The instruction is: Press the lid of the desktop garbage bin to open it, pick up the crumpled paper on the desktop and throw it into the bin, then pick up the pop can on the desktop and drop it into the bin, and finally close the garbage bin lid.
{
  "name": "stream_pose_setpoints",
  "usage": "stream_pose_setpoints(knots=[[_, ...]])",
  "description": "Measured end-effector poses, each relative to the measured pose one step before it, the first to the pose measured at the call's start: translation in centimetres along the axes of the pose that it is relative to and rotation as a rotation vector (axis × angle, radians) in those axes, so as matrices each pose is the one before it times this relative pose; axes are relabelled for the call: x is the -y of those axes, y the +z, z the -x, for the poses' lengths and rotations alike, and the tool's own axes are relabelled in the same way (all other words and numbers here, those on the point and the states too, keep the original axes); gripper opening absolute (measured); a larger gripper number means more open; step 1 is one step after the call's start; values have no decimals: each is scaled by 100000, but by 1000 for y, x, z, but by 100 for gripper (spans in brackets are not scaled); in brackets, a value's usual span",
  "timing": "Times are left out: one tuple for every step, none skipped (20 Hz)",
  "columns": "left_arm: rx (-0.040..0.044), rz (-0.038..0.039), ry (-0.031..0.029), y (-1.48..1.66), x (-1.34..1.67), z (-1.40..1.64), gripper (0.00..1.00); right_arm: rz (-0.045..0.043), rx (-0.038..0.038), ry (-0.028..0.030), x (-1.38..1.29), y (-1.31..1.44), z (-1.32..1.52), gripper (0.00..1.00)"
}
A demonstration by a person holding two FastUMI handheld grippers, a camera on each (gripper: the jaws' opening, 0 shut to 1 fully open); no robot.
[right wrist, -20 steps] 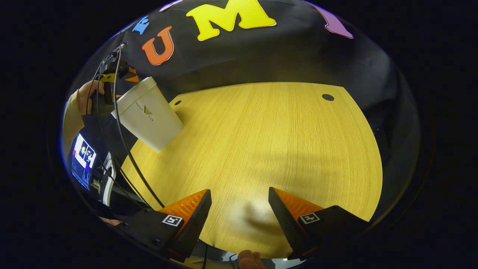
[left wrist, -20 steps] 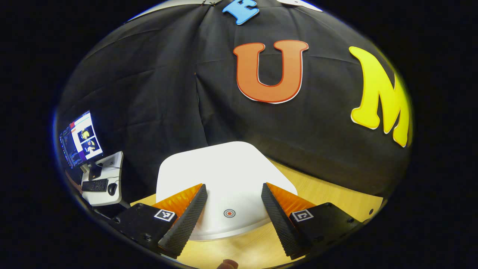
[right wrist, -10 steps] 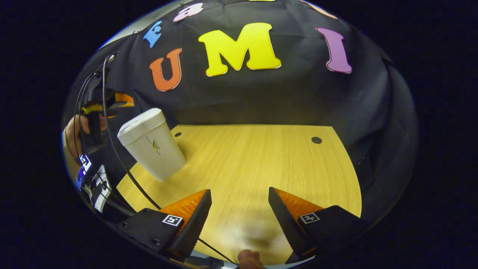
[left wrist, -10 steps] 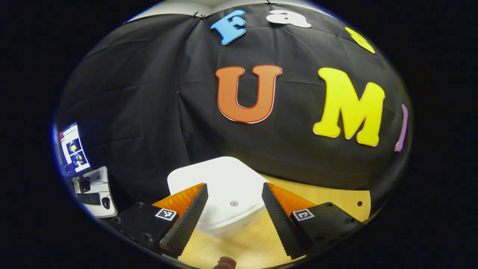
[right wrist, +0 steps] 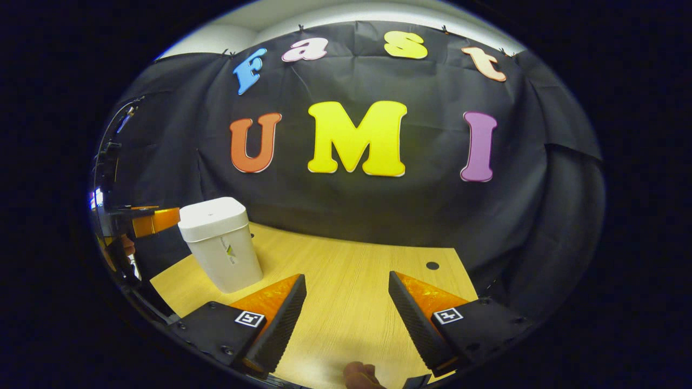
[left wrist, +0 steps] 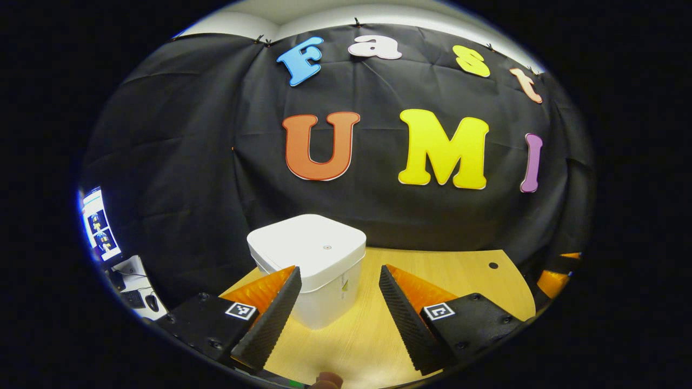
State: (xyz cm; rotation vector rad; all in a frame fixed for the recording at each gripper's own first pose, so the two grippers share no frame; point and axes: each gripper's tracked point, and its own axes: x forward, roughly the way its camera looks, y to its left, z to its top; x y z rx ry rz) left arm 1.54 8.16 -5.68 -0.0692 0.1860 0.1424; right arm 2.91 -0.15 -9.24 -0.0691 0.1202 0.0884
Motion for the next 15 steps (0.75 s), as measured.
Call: stream_pose_setpoints(knots=[[-889, 772, -1167, -726, 315, 606, 96, 488, 2180, -593, -507, 396, 707, 97], [-243, 421, -970, -363, 502, 645, 96, 404, 1942, 245, -589, 323, 627, 96], [478, -800, -351, -266, 193, 565, 96, 300, 1208, 344, -662, 129, 486, 97], [-158, -955, -934, -443, 504, 416, 96, 632, 95, 105, -673, -42, 424, 97], [336, -1462, -1221, -385, 488, 449, 96, 374, -100, 606, -666, -237, 300, 96], [898, -978, -1212, -57, 514, 557, 96, 132, 163, 665, -693, -60, 180, 97], [222, 113, -1489, -135, 401, 332, 96, 15, 34, 136, -456, -113, 14, 97], [-374, 236, -1640, -309, 437, 260, 96, -24, -94, 463, -450, -35, 88, 96], [-144, -50, -325, -52, 70, 202, 96, -322, -280, 259, -348, -245, -22, 95], [117, -82, -173, -34, -36, 218, 96, -275, -622, 342, -270, -143, 76, 94], [517, -118, 116, 93, -155, 116, 96, -387, -421, 2, -86, -140, 101, 94], [546, -233, 344, 123, -164, -65, 96, -451, -76, 81, -118, -6, 54, 95], [406, 77, -61, 122, -92, -65, 96, -401, 10, -83, -21, 17, -141, 95], [-43, -25, 139, 5, -7, -139, 96, -39, -156, -312, -25, -42, -136, 95], [18, -102, -311, -42, 78, -83, 96, -87, -222, -55, -79, -17, 6, 95]])
